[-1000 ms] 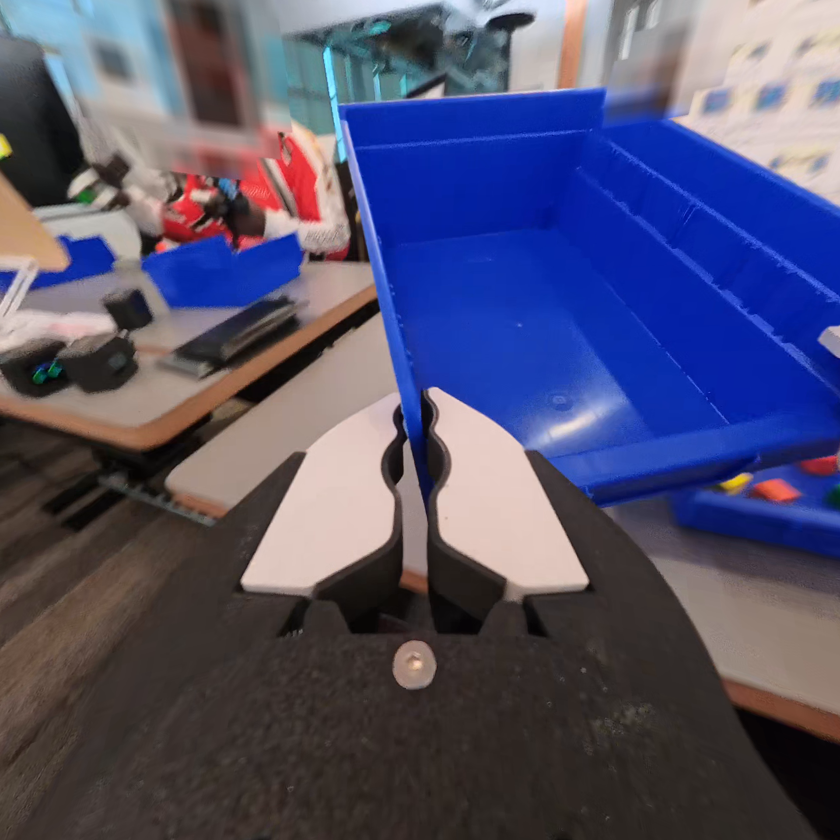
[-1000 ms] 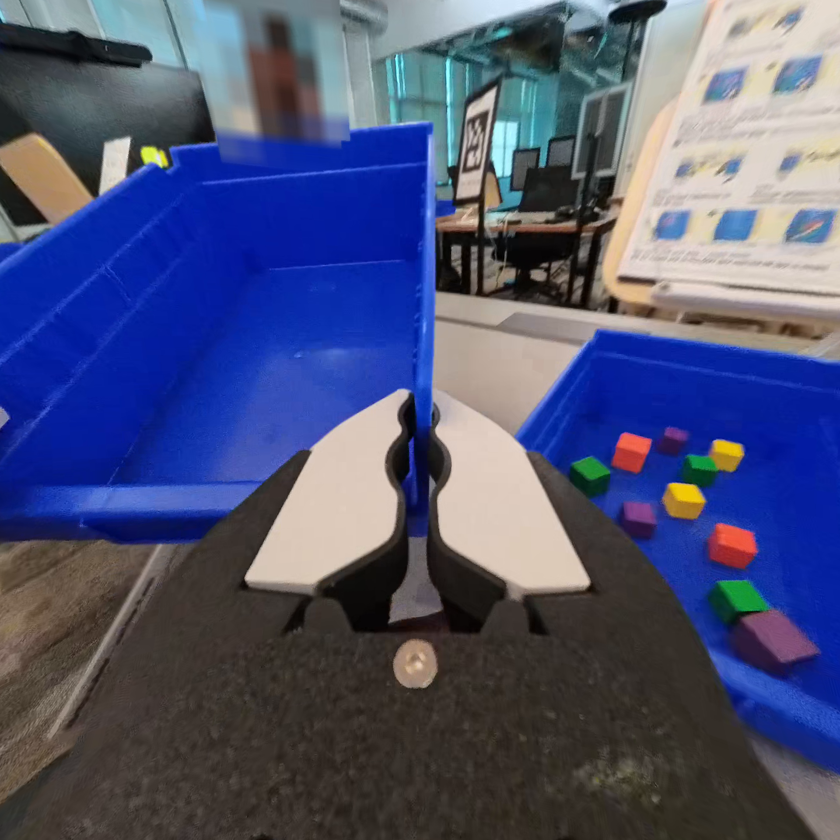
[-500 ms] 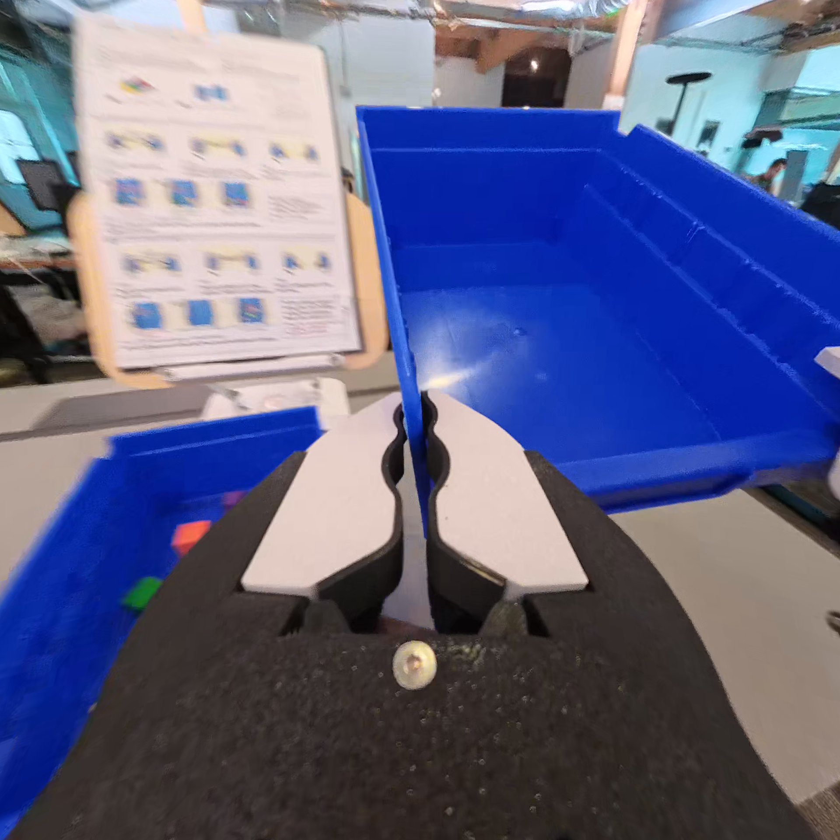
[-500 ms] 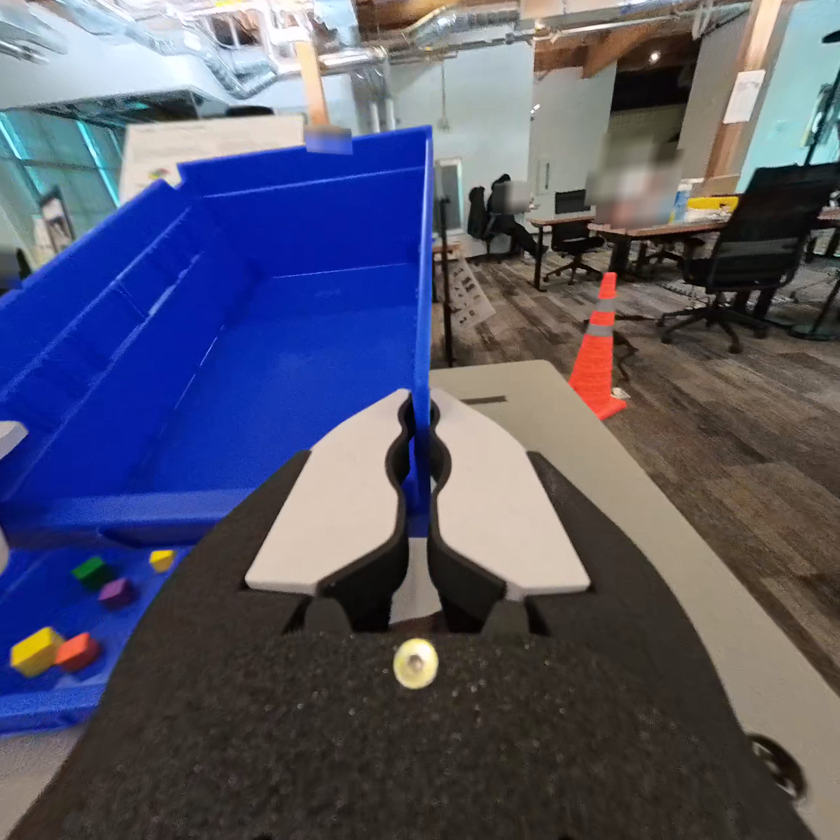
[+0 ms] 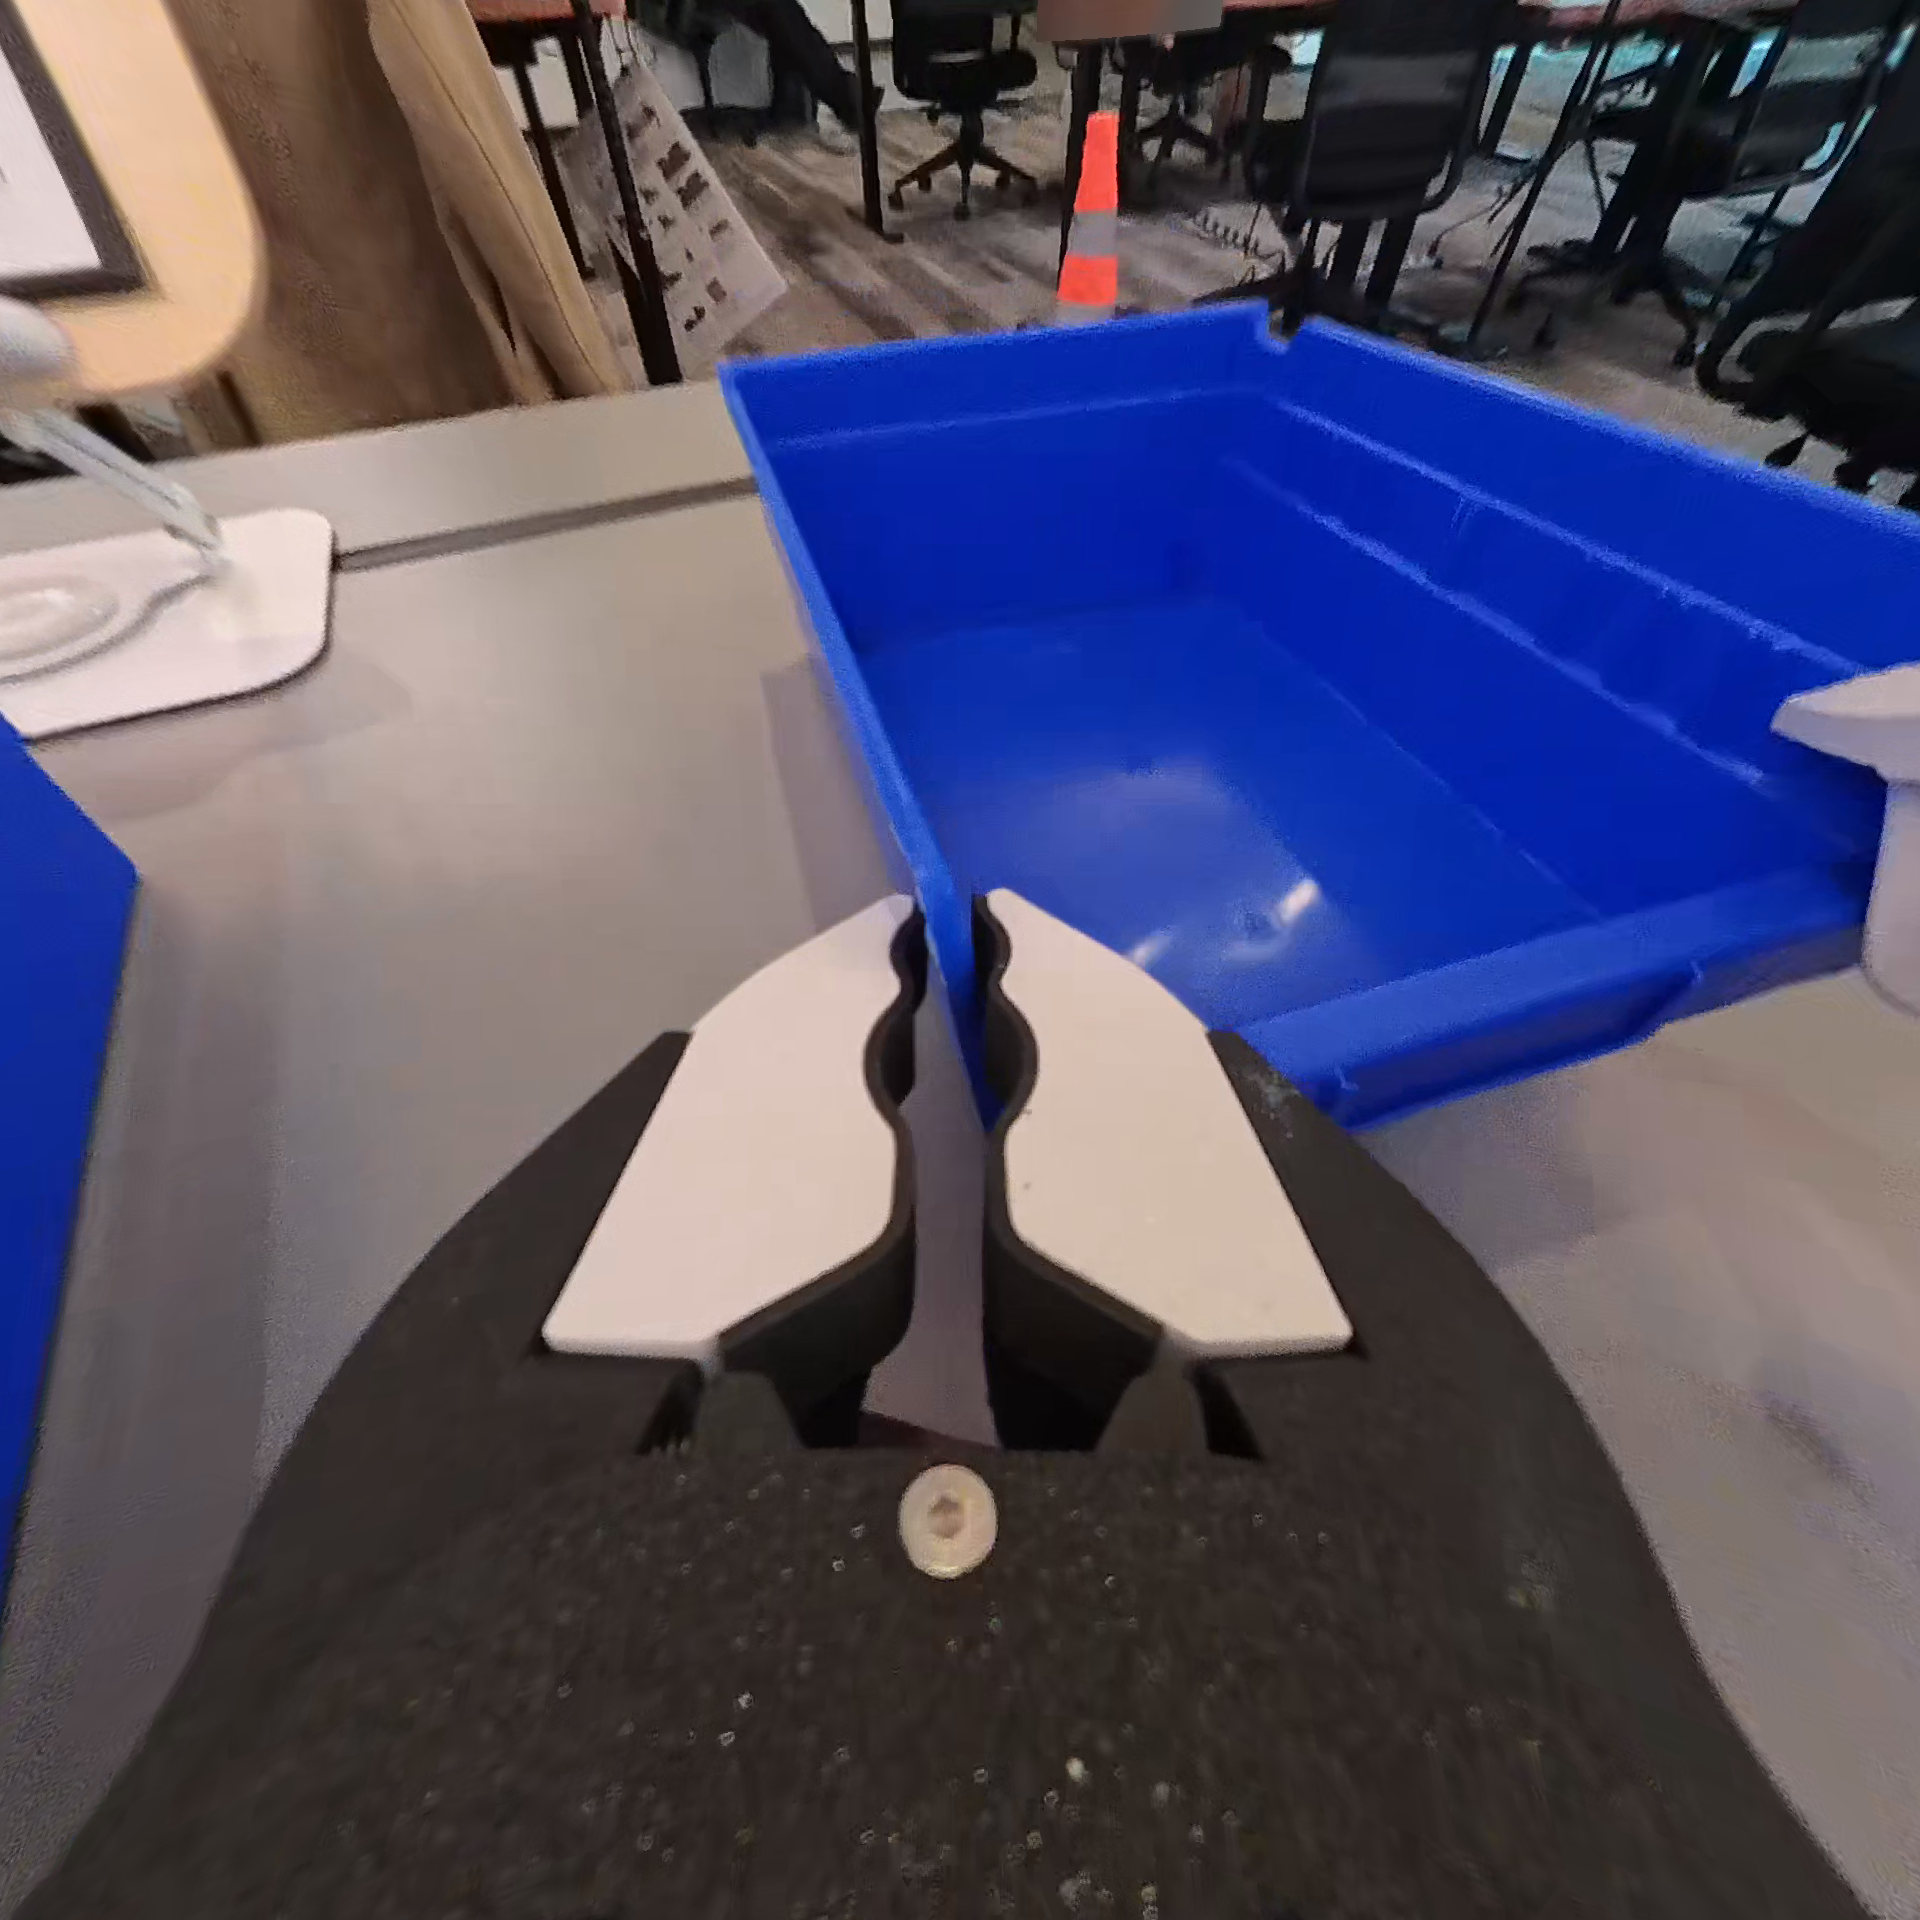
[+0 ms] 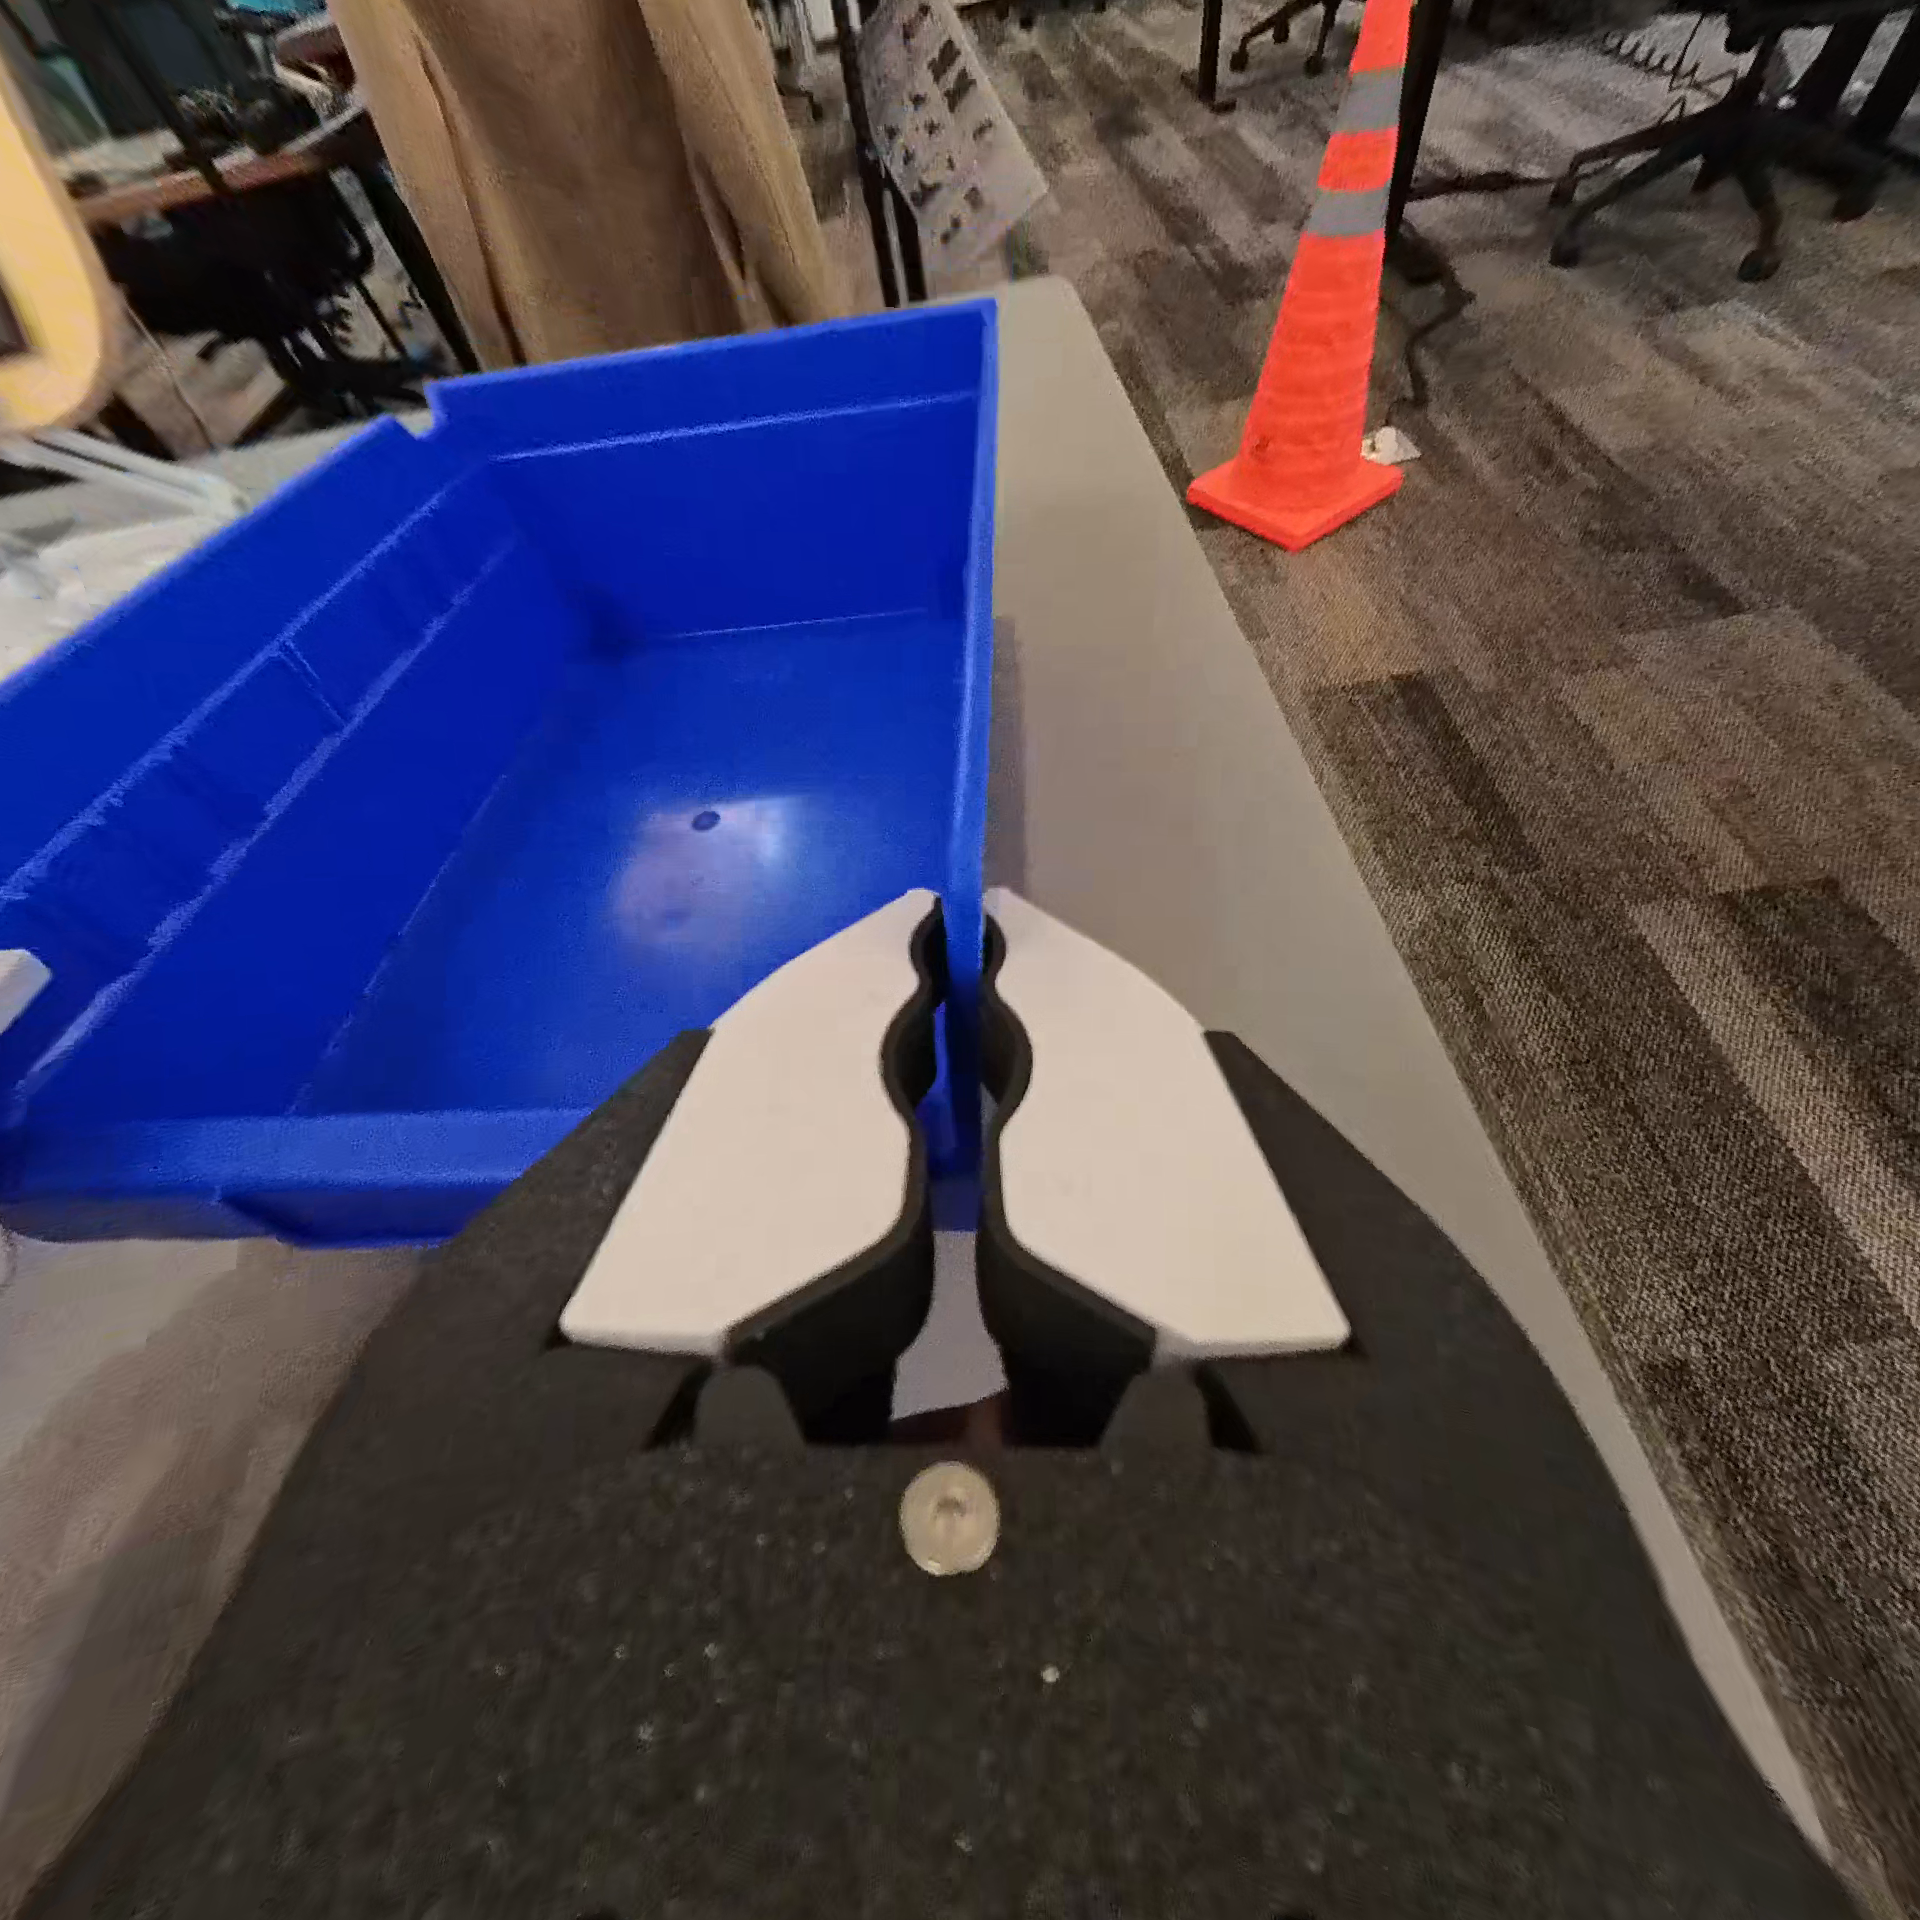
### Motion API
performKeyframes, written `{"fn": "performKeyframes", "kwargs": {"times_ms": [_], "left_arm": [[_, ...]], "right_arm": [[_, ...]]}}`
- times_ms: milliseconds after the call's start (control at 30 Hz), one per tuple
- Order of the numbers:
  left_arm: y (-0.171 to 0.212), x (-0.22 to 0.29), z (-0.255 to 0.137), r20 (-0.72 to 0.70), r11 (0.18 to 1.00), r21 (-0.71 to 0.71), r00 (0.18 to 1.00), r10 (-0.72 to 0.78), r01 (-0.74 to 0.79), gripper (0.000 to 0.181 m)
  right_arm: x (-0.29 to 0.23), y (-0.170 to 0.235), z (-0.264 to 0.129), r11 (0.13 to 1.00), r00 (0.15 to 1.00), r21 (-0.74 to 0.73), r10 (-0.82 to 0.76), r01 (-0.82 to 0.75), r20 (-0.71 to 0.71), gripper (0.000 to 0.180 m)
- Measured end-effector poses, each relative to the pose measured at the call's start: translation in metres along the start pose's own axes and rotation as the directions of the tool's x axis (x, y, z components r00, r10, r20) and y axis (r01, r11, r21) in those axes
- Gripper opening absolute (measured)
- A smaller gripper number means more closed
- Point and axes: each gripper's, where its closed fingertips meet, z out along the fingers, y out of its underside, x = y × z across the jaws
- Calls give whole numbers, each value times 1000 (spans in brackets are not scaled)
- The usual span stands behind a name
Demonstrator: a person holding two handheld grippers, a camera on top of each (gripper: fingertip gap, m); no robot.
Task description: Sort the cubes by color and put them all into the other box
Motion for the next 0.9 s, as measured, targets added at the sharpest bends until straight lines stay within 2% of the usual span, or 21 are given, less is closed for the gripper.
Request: {"fn": "performKeyframes", "kwargs": {"times_ms": [67,100,167,233,267,300,400,467,533,567,633,700,800,900], "left_arm": [[21,3,10,10,999,-51,1000,17,-16,8],[30,6,14,3,997,-80,1000,23,-23,15],[39,14,15,-36,993,-117,999,28,-32,30],[39,19,8,-79,992,-126,997,3,-13,55],[36,18,1,-89,992,-124,996,4,-15,67],[32,13,-11,-98,993,-116,995,26,-37,66],[9,-29,-70,-102,995,-43,991,86,-91,62],[-11,-88,-115,-14,992,33,993,121,-120,53],[-29,-171,-154,178,984,94,975,135,-154,44],[-30,-212,-168,261,985,86,958,120,-146,44],[-9,-278,-184,343,998,4,938,56,-61,52],[24,-319,-191,375,997,-55,927,-25,50,58],[62,-346,-188,404,992,-65,912,-76,111,56],[87,-344,-168,368,987,-120,929,-52,103,55]], "right_arm": [[8,10,13,999,1000,-32,-8,8,-13,3],[11,18,18,997,1000,-77,-14,12,-25,3],[11,21,20,998,1000,-67,19,-19,1,4],[11,21,20,997,1000,-77,5,-5,-5,4],[13,20,18,997,1000,-80,-8,6,-23,10],[16,17,14,998,999,-67,-21,17,-49,26],[12,-6,-30,998,987,56,-35,44,-154,43],[-35,-21,-69,975,993,219,-11,37,-116,42],[-119,-17,-91,949,995,300,-95,97,-21,43],[-177,-5,-92,946,982,295,-169,138,82,42],[-277,23,-89,952,940,269,-216,144,262,37],[-341,49,-76,965,907,215,-219,147,361,30],[-365,65,-42,960,927,166,-262,224,268,32],[-375,82,-18,982,938,50,-187,180,292,38]]}}
